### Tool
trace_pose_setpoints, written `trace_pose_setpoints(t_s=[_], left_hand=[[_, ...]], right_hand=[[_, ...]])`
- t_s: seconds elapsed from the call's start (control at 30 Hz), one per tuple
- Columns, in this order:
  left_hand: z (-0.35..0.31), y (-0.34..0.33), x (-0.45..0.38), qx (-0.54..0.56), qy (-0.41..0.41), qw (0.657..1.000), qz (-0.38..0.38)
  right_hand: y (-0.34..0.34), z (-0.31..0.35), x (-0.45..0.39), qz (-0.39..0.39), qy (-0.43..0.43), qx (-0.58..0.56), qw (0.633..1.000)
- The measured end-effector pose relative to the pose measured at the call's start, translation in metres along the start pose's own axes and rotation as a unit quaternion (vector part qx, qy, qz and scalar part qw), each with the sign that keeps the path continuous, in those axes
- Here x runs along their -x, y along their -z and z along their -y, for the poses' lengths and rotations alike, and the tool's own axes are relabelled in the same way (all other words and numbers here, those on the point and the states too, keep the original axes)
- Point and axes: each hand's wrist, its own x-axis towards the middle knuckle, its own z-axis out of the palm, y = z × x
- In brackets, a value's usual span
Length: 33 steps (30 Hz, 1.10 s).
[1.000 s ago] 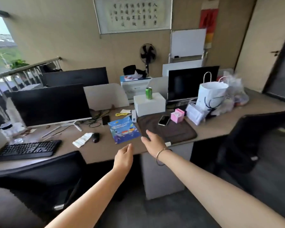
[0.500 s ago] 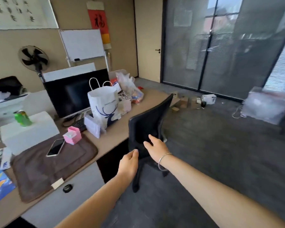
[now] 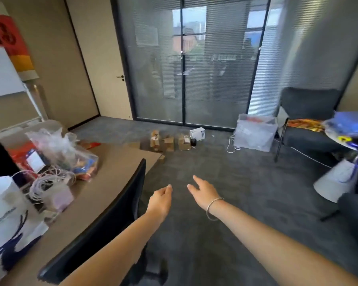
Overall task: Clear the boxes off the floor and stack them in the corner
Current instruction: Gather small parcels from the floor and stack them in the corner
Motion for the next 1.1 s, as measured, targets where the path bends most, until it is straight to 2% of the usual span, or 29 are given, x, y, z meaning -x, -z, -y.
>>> trace_pose_setpoints(t_s=[0.2,0.4,0.47,0.6,0.8,1.1], left_hand=[[-0.058,-0.076,-0.142,-0.005,-0.012,0.998,0.053],[-0.116,-0.118,-0.266,0.013,0.003,0.999,0.043],[-0.148,-0.135,-0.333,0.023,0.005,0.999,0.026],[-0.185,-0.140,-0.408,0.048,0.020,0.999,0.016],[-0.216,-0.142,-0.560,0.052,0.057,0.997,-0.020],[-0.282,-0.099,-0.810,0.053,0.054,0.995,-0.072]], right_hand=[[0.054,-0.058,-0.147,-0.029,-0.050,0.012,0.998],[0.104,-0.087,-0.292,-0.024,-0.037,0.028,0.999],[0.132,-0.090,-0.371,-0.020,-0.023,0.041,0.999],[0.150,-0.080,-0.462,0.003,-0.010,0.029,1.000],[0.137,-0.064,-0.630,0.062,0.025,0.015,0.998],[0.131,-0.011,-0.876,0.069,0.041,0.015,0.997]])
